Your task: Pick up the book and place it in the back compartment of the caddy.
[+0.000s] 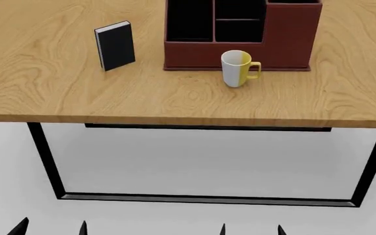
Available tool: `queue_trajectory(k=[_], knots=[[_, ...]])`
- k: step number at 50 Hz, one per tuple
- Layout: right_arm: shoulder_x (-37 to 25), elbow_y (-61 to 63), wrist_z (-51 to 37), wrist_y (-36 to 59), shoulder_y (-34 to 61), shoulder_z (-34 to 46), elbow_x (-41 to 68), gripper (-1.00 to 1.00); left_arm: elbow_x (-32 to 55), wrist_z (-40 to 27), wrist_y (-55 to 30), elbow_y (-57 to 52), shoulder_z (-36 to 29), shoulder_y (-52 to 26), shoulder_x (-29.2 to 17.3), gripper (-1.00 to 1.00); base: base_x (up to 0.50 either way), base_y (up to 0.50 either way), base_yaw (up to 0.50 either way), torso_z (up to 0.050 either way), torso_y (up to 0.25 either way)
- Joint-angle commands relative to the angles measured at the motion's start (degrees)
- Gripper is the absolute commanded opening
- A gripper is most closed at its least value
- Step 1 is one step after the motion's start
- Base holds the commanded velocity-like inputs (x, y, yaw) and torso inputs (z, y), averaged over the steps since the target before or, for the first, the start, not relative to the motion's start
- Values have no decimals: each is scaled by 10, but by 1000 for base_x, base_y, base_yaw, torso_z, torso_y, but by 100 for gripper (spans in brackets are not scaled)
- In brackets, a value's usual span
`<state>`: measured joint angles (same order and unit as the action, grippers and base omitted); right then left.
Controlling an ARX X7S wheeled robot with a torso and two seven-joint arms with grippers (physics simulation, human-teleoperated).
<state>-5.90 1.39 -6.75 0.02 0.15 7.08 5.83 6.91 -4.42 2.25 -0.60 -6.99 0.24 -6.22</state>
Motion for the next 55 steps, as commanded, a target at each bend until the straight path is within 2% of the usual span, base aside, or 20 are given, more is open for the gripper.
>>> queue_trajectory(k=[1, 4, 5, 6, 39, 40, 43, 55], knots=[[-6, 0, -8, -2, 0, 8, 7, 100, 2, -10, 5, 3, -7, -2, -6, 100, 0, 0, 0, 50, 0], [-8, -2, -9, -4, 0, 9, 9, 100, 31, -11, -11, -6, 3, -1, -1, 100, 0, 0, 0, 32, -1], [-8, -3, -10, -4, 0, 9, 9, 100, -3, -26, 2, -1, -5, -4, -5, 100, 0, 0, 0, 0, 0], [-8, -2, -10, -4, 0, 10, 10, 100, 1, -34, -19, -6, -1, -5, -3, 100, 0, 0, 0, 0, 0], [-9, -2, -12, -4, 1, 12, 11, 100, 0, -28, -19, -14, -9, 0, -10, 100, 0, 0, 0, 0, 0], [12, 0, 13, 0, -2, -12, -9, 100, -40, 17, -23, -21, 29, 6, 25, 100, 0, 0, 0, 0, 0], [10, 2, 9, 1, -1, -12, -7, 100, -60, 4, -27, -31, 22, 5, 19, 100, 0, 0, 0, 0, 0], [-21, 184, -28, 97, 4, -45, 11, 100, -77, 6, -135, -117, 1, -11, -9, 100, 0, 0, 0, 0, 0]])
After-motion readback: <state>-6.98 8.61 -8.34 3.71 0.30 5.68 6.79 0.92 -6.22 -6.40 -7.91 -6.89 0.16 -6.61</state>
